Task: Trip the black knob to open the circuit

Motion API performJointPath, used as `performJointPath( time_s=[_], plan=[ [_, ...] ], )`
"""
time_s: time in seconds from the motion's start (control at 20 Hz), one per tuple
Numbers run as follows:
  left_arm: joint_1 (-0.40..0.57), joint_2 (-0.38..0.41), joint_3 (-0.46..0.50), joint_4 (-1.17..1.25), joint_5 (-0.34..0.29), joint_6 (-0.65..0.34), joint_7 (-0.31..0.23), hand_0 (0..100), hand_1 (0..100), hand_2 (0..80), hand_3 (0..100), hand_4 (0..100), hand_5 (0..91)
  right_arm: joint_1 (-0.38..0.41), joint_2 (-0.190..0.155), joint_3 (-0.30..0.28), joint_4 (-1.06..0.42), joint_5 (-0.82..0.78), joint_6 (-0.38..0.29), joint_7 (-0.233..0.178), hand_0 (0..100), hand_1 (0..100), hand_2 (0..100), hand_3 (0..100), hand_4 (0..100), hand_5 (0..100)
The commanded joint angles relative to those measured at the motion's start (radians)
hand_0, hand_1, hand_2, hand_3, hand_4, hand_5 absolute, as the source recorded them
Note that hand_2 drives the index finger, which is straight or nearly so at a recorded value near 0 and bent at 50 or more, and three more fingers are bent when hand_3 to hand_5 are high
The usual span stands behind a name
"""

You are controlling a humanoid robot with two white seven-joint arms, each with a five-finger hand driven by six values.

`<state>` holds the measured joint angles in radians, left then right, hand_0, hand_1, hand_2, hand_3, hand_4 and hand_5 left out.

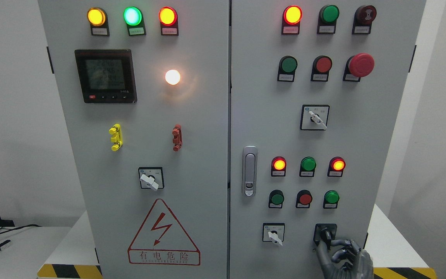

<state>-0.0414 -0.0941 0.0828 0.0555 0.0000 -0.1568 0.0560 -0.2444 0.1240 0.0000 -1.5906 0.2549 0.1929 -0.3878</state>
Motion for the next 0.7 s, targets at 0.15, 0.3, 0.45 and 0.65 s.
performJointPath(
  time_s=[0.15, 0.3, 0.45, 0.65],
  plan=[
    [0.0, -0.001, 0.0, 0.0, -0.031, 0.0, -0.001, 12, 39, 0.0, 0, 0, 0.0, -0.004, 0.003, 0.0, 0.001, -0.002, 0.003, 0.0, 37, 80, 56, 90, 85, 94],
    [0.0, -0.001, 0.0, 0.001, -0.031, 0.0, -0.001, 12, 39, 0.0, 0, 0, 0.0, -0.004, 0.003, 0.0, 0.0, -0.003, 0.005, 0.0, 38, 81, 57, 90, 85, 94],
    [0.0, 0.001, 0.0, 0.0, -0.031, 0.0, -0.001, 12, 39, 0.0, 0, 0, 0.0, -0.004, 0.005, 0.0, 0.0, -0.005, 0.01, 0.0, 38, 81, 57, 90, 85, 94],
    [0.0, 0.001, 0.0, 0.001, -0.031, 0.0, -0.001, 12, 39, 0.0, 0, 0, 0.0, -0.004, 0.005, 0.0, 0.0, -0.005, 0.011, 0.0, 39, 81, 57, 90, 85, 94]
  ],
)
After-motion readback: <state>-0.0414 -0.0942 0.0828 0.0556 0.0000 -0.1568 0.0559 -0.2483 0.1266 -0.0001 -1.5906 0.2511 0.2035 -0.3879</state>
